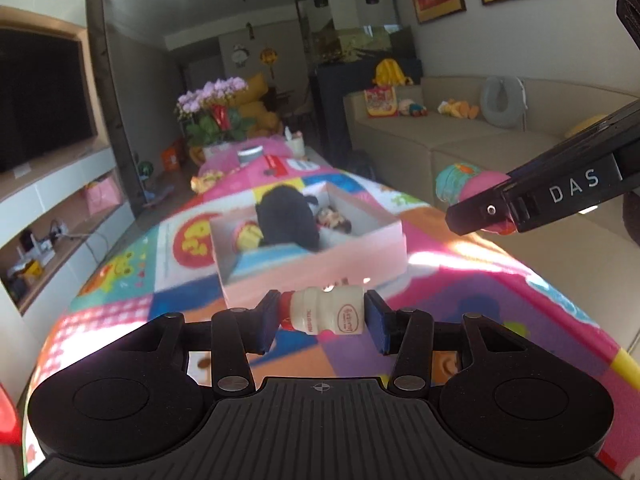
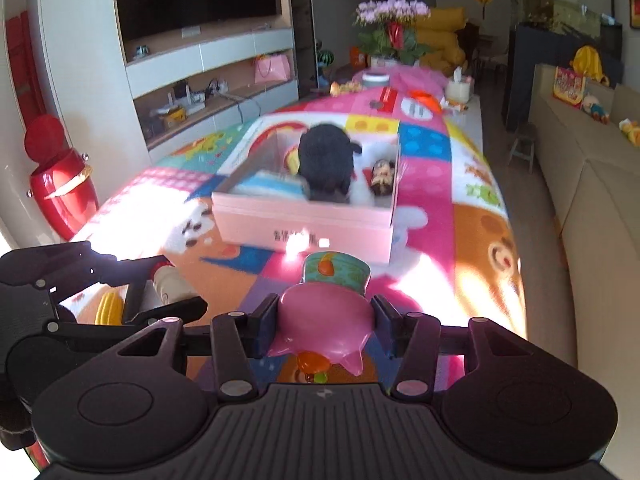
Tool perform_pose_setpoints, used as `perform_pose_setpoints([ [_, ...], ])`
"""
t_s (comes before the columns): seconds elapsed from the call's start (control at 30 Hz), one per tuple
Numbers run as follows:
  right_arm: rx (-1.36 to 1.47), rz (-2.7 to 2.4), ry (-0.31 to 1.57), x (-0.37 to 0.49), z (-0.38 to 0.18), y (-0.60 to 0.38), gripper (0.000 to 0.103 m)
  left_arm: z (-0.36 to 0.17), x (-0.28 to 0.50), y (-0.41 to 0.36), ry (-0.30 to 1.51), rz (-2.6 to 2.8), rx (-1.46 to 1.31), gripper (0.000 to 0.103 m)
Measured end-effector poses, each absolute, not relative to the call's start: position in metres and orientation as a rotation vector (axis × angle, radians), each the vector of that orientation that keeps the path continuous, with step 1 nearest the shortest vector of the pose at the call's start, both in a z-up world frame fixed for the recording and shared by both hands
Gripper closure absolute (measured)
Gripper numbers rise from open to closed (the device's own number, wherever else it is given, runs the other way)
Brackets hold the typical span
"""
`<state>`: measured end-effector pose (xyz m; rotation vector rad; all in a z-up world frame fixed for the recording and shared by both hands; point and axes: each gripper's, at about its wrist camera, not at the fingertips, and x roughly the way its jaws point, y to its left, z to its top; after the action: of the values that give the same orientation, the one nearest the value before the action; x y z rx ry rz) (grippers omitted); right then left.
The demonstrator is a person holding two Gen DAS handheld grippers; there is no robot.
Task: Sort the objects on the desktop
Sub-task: 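Carry the pink toy with the right tool into the box while the left tool carries the bottle there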
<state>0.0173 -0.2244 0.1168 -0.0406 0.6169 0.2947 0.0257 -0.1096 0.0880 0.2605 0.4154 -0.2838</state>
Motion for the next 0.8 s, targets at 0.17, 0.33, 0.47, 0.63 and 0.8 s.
perform_pose_setpoints([
  [0.17, 0.031, 0.249, 0.486, 0.066, 0.166, -0.230, 0.054, 0.110, 0.083, -0.121, 0.288, -0.277, 0.204, 0.052],
  [0.33, 0.109, 0.245, 0.485, 0.137, 0.176, -0.228, 0.040, 0.112, 0.136, -0.100, 0.359, -0.241, 0.039, 0.014],
  [0.47, 0.150, 0.257, 0.499, 0.161, 0.166, -0.230, 0.029, 0.109, 0.120, -0.062, 0.359, -0.176, 0.008, 0.002],
  [0.63, 0.196, 0.275, 0.521, 0.164, 0.146, -0.230, 0.016, 0.087, 0.094, -0.025, 0.481, -0.111, 0.018, 0.000],
  [0.8, 0.123, 0.318, 0.521, 0.140, 0.121, -0.203, 0.004, 0.059, 0.045, -0.009, 0.537, -0.116, 0.087, 0.000],
])
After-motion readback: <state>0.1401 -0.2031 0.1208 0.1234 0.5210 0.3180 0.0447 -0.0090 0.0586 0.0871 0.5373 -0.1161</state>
